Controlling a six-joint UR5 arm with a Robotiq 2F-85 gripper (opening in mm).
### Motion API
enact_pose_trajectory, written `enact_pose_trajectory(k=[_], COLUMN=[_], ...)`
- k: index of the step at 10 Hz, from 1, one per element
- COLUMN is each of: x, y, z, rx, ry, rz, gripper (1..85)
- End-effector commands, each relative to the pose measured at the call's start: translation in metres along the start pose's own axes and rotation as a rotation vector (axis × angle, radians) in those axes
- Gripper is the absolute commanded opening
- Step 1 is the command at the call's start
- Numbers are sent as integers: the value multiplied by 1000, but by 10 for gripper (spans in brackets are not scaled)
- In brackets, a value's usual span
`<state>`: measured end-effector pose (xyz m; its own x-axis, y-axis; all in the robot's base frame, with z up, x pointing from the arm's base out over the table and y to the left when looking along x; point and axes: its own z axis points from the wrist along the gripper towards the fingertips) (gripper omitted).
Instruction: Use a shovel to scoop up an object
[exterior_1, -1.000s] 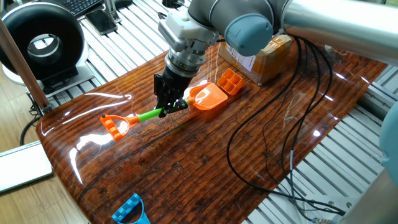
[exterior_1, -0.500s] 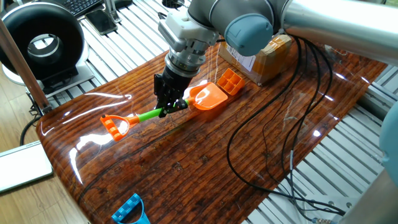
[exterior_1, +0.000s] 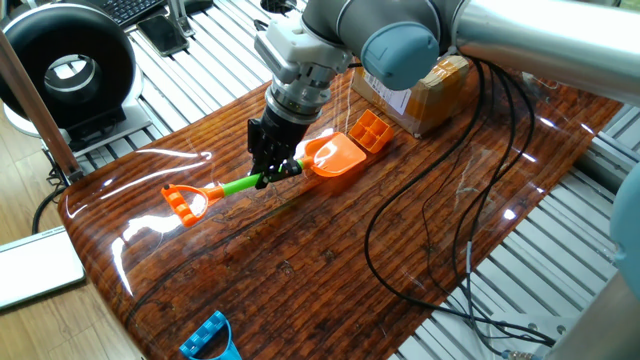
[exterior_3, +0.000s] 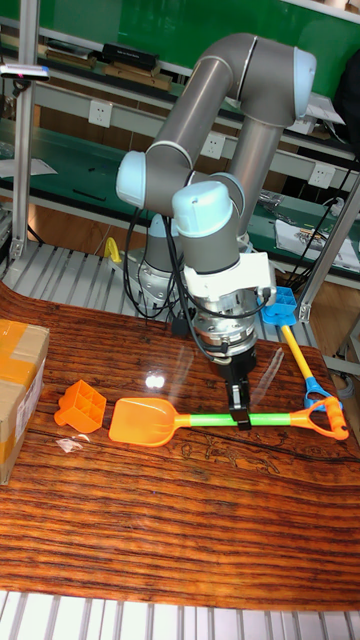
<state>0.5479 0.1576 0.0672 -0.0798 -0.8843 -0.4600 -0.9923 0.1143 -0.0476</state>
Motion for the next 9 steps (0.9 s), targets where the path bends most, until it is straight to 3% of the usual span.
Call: enact_pose_trajectory(k=[1, 7, 9], x=[-7, -5, 6], y=[-3, -5, -6], z=[-2, -3, -5], rx=[9, 15, 18], ry=[-28, -28, -22], rz=[37, 8, -10], gripper=[13, 13, 13])
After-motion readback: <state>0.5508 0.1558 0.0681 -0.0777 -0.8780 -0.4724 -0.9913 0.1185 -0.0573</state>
